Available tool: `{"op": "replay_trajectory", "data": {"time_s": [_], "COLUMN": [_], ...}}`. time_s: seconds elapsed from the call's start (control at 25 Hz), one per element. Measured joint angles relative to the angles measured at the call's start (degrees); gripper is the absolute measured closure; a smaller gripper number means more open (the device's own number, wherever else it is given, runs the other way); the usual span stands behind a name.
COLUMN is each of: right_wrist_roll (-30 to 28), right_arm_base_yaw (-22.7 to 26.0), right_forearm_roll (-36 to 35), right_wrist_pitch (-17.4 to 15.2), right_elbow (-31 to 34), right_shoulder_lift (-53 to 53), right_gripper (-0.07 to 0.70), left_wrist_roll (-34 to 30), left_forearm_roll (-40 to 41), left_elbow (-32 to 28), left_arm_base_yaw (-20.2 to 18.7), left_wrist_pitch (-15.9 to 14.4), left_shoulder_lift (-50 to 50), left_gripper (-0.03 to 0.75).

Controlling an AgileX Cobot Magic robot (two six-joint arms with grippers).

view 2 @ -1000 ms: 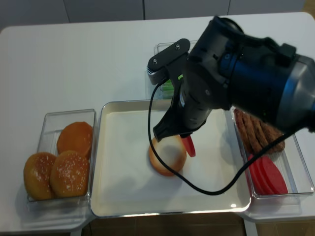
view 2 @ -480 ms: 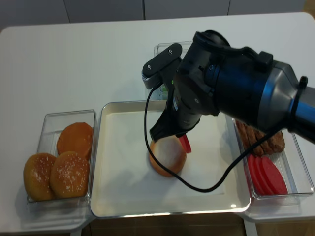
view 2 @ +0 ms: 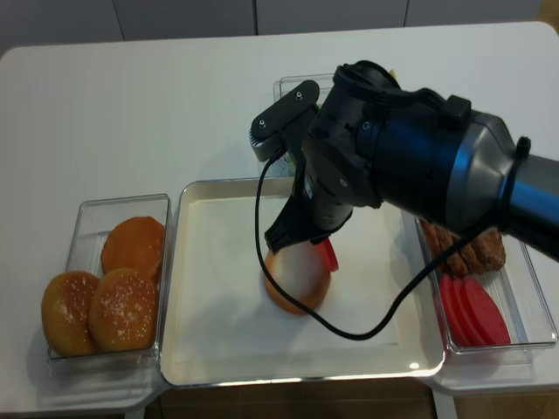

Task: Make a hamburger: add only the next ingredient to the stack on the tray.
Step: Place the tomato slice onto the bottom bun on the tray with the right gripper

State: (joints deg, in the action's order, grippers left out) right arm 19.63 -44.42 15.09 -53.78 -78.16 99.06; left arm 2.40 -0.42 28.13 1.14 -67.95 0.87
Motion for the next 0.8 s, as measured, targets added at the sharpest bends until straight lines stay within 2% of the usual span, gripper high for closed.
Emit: {"op": "replay_trajectory", "data": {"time_s": [0.4, 0.8], "right_wrist_roll": [0.0, -0.1], "right_arm_base_yaw": [0.0, 0.0], "right_forearm_roll": [-0.4, -4.5], "right_wrist_pitch": [0.9, 0.9], "right_elbow": [-0.1, -0.1], "right_shoulder_lift": [0.6, 0.6], "right_gripper": [0.568, 0.356], "left_wrist_roll": [0.0, 0.0], "left_forearm_roll": [0.0, 0.0], "left_elbow": [0.0, 0.0], "left_arm_base_yaw": [0.0, 0.0], "left_wrist_pitch": [0.0, 0.0], "left_shoulder_lift": [0.0, 0.0], "left_gripper": [0.425, 0.425]}}
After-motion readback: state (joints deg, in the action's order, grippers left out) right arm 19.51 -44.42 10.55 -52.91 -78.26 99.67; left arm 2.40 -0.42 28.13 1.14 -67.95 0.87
